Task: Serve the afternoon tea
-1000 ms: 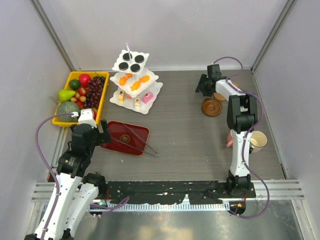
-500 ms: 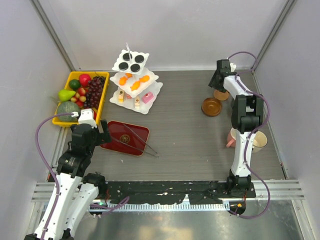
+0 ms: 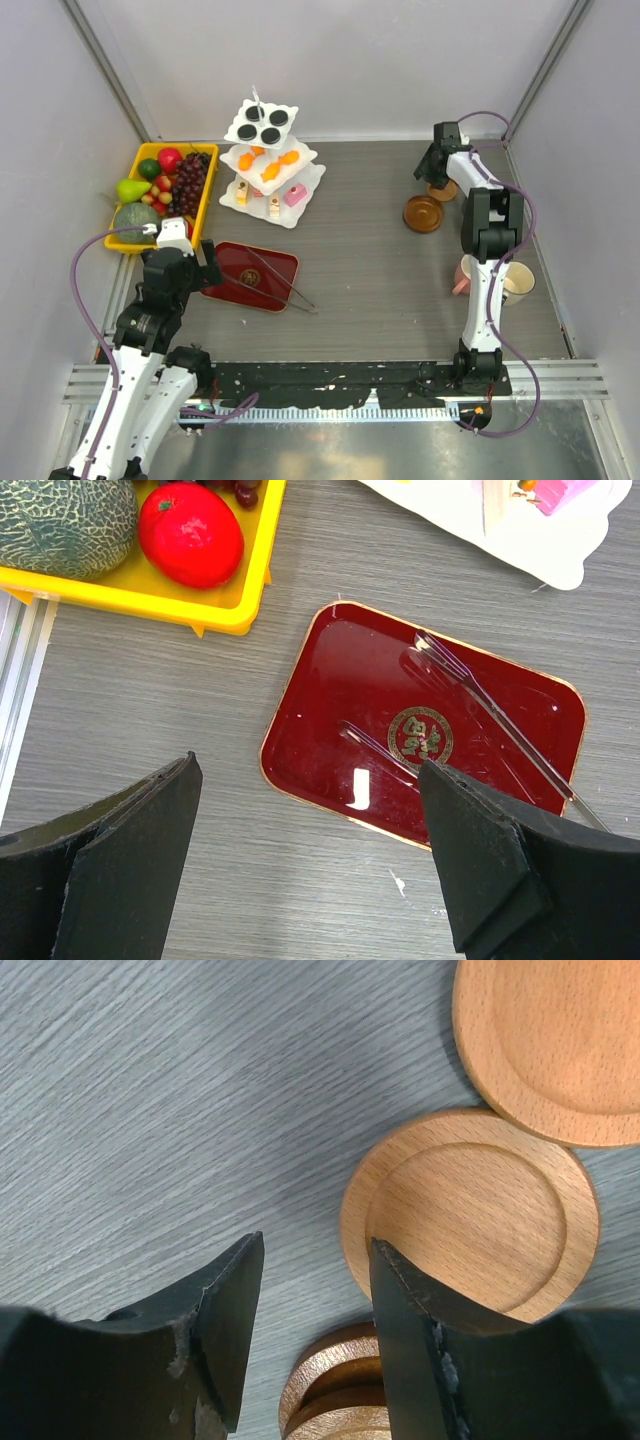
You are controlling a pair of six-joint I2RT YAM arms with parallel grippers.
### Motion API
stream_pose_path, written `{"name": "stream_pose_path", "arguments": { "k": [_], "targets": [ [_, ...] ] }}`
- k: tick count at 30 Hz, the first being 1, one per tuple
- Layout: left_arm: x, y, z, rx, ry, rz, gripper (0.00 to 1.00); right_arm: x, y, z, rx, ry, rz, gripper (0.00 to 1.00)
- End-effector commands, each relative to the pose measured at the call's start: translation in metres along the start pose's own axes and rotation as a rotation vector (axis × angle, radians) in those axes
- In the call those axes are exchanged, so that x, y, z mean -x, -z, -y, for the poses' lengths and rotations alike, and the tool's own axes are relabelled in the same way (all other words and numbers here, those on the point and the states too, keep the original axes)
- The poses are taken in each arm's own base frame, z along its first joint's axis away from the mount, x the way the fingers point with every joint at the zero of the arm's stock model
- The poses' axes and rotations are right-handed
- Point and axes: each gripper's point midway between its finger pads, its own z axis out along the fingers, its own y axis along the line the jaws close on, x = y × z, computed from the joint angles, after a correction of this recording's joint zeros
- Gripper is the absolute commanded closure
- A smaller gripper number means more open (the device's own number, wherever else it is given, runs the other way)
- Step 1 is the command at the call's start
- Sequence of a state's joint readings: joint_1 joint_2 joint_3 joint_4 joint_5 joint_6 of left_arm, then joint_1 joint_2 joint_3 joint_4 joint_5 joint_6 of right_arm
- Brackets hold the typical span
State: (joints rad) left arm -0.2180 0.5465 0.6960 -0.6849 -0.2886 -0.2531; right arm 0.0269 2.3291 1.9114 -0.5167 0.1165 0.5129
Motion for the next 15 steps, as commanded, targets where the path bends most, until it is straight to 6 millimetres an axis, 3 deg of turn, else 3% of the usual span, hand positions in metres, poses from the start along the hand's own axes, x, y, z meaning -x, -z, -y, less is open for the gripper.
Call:
{"name": "stream_pose_path", "arguments": {
  "k": [1,7,15],
  "targets": [
    [0.013,0.000,0.002,-0.007,0.009,0.059,0.03,-0.038,-0.006,-0.012,0.053,-0.018,-0.125,0.48],
    [0.013,0.001,0.002,-0.009,0.008,0.060,0.02,-0.067,-0.004,-0.044,0.143,0.015,-0.182,0.50],
    [0.013,0.001,0.002,-0.008,0.009,0.064,0.02,-0.105,0.016,-0.112,0.270,0.096,-0.200,0.50]
  ]
}}
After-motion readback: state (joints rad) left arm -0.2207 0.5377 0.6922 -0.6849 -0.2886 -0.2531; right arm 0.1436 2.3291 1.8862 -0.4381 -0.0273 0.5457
